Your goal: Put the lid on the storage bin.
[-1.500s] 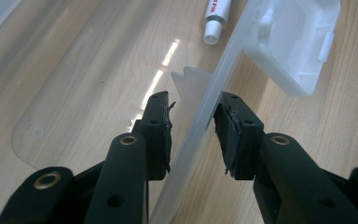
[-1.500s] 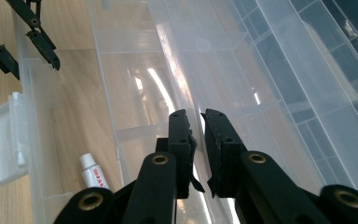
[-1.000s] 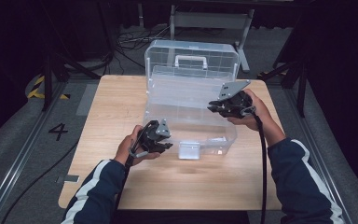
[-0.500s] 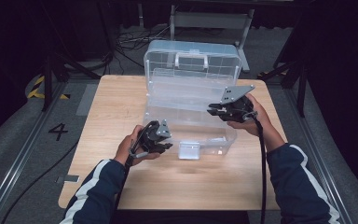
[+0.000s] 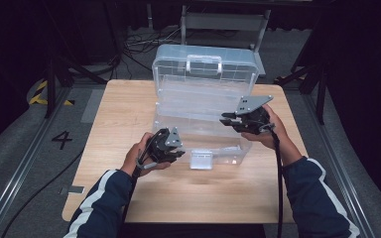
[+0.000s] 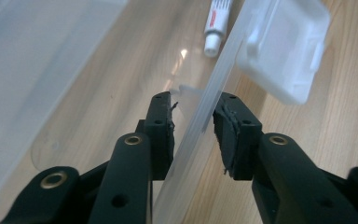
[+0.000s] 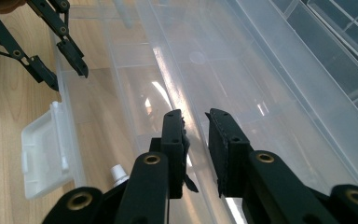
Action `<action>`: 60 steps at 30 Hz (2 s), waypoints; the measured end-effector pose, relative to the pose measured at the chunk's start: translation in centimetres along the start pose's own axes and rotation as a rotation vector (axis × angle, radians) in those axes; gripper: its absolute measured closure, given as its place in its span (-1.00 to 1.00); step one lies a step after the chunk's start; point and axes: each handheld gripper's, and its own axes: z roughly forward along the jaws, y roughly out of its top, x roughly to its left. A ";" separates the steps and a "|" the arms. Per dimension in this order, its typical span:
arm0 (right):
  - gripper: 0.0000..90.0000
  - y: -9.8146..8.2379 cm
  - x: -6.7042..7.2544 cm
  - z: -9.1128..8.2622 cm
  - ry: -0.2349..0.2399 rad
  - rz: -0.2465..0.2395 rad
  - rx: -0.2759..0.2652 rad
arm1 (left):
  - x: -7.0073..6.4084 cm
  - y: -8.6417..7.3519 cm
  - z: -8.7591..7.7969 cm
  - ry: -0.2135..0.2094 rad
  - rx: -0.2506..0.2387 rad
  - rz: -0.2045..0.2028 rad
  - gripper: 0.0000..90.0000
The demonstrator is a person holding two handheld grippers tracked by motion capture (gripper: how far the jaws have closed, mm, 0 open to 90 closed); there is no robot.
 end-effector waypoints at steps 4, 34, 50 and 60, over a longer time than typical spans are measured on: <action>0.71 -0.2 0.0 0.0 0.004 0.001 -0.008 | 0.0 -0.2 -0.4 0.006 -0.015 -0.005 0.45; 0.67 -1.4 0.6 0.0 -0.009 0.057 -0.086 | 0.2 -1.0 -3.1 0.020 -0.089 -0.022 0.81; 0.66 -1.7 0.7 0.0 -0.009 0.058 -0.096 | 2.6 -3.1 -7.4 0.153 -0.183 -0.137 0.98; 0.67 -1.8 0.9 -0.1 -0.016 0.051 -0.104 | 5.1 -4.7 -8.4 0.234 -0.299 -0.251 1.00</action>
